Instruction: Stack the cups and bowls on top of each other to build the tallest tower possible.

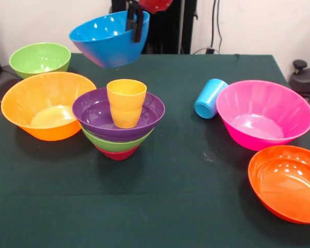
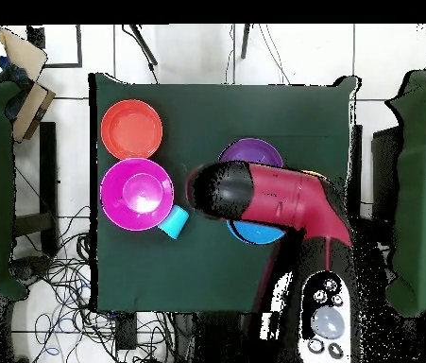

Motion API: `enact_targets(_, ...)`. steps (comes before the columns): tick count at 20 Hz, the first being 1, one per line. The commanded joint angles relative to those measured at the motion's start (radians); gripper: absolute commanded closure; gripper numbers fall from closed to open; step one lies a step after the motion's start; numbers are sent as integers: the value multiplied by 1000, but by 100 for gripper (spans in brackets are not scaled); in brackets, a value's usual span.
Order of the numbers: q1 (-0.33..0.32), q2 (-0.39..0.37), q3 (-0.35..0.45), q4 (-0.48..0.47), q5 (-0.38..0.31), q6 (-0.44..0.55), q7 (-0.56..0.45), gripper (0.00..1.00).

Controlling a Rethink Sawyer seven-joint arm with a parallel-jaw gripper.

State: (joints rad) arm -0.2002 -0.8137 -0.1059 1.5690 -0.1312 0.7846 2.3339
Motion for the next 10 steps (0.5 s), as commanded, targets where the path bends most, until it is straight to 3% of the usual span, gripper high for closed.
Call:
enact_targets(1, 39, 97, 40, -169, -78, 184, -21, 100)
enact_targets(5, 71, 143, 17, -235, -84, 196, 25, 100)
enact_targets(10, 86, 168, -16, -218, -89, 88, 57, 100)
